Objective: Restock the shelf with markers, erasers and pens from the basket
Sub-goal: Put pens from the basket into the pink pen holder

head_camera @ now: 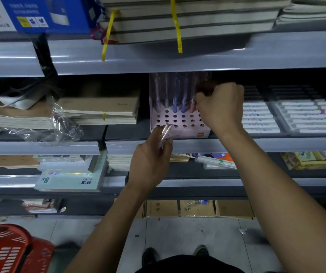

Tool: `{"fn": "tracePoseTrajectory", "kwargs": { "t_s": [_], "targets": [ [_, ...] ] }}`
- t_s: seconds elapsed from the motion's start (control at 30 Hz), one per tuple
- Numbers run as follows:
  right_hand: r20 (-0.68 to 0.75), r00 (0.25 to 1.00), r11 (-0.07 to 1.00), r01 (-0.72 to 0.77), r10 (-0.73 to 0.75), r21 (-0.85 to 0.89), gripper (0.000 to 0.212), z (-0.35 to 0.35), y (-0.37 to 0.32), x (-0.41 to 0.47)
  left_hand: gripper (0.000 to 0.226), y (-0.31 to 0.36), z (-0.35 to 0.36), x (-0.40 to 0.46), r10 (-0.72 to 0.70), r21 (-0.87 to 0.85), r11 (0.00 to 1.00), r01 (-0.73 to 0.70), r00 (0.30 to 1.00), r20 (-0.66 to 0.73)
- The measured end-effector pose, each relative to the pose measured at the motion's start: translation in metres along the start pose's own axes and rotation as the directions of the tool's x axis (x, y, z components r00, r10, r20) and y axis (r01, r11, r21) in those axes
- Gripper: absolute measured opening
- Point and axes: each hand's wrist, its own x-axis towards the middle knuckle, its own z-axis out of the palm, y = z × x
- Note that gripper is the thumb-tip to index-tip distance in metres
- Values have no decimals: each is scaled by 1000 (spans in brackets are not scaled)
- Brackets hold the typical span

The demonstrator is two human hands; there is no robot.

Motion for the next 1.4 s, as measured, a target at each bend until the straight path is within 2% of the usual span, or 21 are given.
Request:
{"fn": "tracePoseTrajectory", "kwargs": {
  "t_s": [0.1, 0.17, 0.2, 0.27, 0.33, 0.4, 0.47, 0.57, 0.67, 0.73, 0.83, 1.03, 1.13, 1.23, 1.4],
  "targets": [
    [-4, 999, 999, 38, -38, -9, 23, -1, 0, 0, 30, 2, -1, 0, -2, -10, 1000, 2, 1000, 11],
    [-3, 997, 997, 71, -71, -6, 20, -3, 3, -1, 27, 8, -2, -1, -40, -126, 991, 45, 998, 44],
    [-1, 996, 996, 84, -84, -3, 20, -3, 4, -3, 29, 11, -2, -2, -91, -270, 957, 106, 994, 67],
    [-21, 996, 996, 88, -88, 11, 23, -1, 8, -9, 36, 16, -4, 0, -210, -575, 782, 239, 971, 118],
    [-86, 992, 993, 99, -93, 66, 18, 1, 11, -19, 31, 19, -9, 2, -250, -699, 655, 286, 956, 157],
    [-113, 986, 978, 138, -121, 154, 6, 0, 13, -32, 27, 19, -14, 2, -238, -739, 602, 303, 951, 197],
    [-66, 988, 960, 155, -143, 235, 9, 0, 13, -46, 26, 19, -16, 3, -199, -771, 557, 308, 951, 236],
    [167, 969, 922, 113, -185, 369, 9, 0, 11, -65, 24, 20, -16, 5, -153, -802, 510, 310, 951, 270],
    [350, 920, 887, -9, -173, 462, 5, 1, 7, -79, 25, 21, -14, 7, -148, -793, 527, 306, 952, 270],
    [377, 915, 871, -68, -140, 486, 6, 3, 5, -83, 18, 22, -13, 6, -133, -784, 545, 298, 953, 271],
    [410, 907, 840, -150, -93, 522, 10, 3, 7, -84, 16, 22, -14, 8, -130, -796, 518, 314, 948, 289],
    [429, 900, 798, -203, -77, 568, 5, 0, 10, -82, 20, 26, -12, 9, -131, -779, 518, 352, 933, 334],
    [411, 910, 805, -204, -54, 558, 4, -2, 12, -80, 25, 26, -9, 9, -177, -732, 590, 342, 939, 295],
    [361, 932, 776, -202, -35, 597, 4, -7, 12, -75, 27, 23, -4, 7, -200, -630, 728, 269, 963, 180],
    [143, 989, 736, -131, 47, 664, 6, -18, 12, -55, 22, 15, 1, 3, -99, -390, 915, 99, 995, 19]
  ]
}}
